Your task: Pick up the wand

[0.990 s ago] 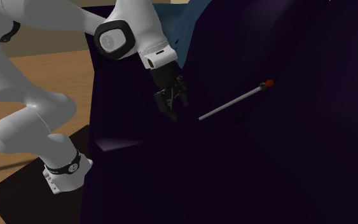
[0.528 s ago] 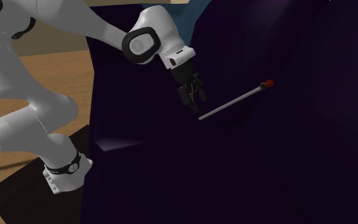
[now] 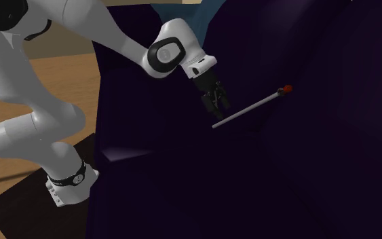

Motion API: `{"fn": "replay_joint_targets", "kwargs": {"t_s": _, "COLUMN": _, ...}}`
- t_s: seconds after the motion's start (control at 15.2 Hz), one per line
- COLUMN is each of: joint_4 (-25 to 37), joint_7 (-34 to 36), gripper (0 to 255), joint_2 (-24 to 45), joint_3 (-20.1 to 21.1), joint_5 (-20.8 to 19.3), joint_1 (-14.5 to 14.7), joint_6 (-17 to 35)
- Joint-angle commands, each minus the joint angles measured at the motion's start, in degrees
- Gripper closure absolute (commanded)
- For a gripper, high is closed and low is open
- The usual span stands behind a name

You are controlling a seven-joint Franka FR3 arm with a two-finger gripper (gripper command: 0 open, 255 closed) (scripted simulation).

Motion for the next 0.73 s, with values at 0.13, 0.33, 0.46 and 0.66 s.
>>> {"fn": "replay_joint_targets", "kwargs": {"t_s": 0.13, "joint_4": -1.1, "joint_7": 3.4, "gripper": 0, "joint_2": 1.0, "joint_3": 5.1, "joint_5": -2.8, "joint_1": -4.8, "joint_6": 2.8}}
{"fn": "replay_joint_targets", "kwargs": {"t_s": 0.33, "joint_4": -1.1, "joint_7": 3.2, "gripper": 255, "joint_2": 1.0, "joint_3": 5.0, "joint_5": -2.8, "joint_1": -4.8, "joint_6": 2.8}}
{"fn": "replay_joint_targets", "kwargs": {"t_s": 0.46, "joint_4": -1.1, "joint_7": 3.2, "gripper": 255, "joint_2": 1.0, "joint_3": 5.1, "joint_5": -2.8, "joint_1": -4.9, "joint_6": 2.8}}
{"fn": "replay_joint_targets", "kwargs": {"t_s": 0.66, "joint_4": -1.1, "joint_7": 3.2, "gripper": 255, "joint_2": 1.0, "joint_3": 5.1, "joint_5": -2.8, "joint_1": -4.9, "joint_6": 2.8}}
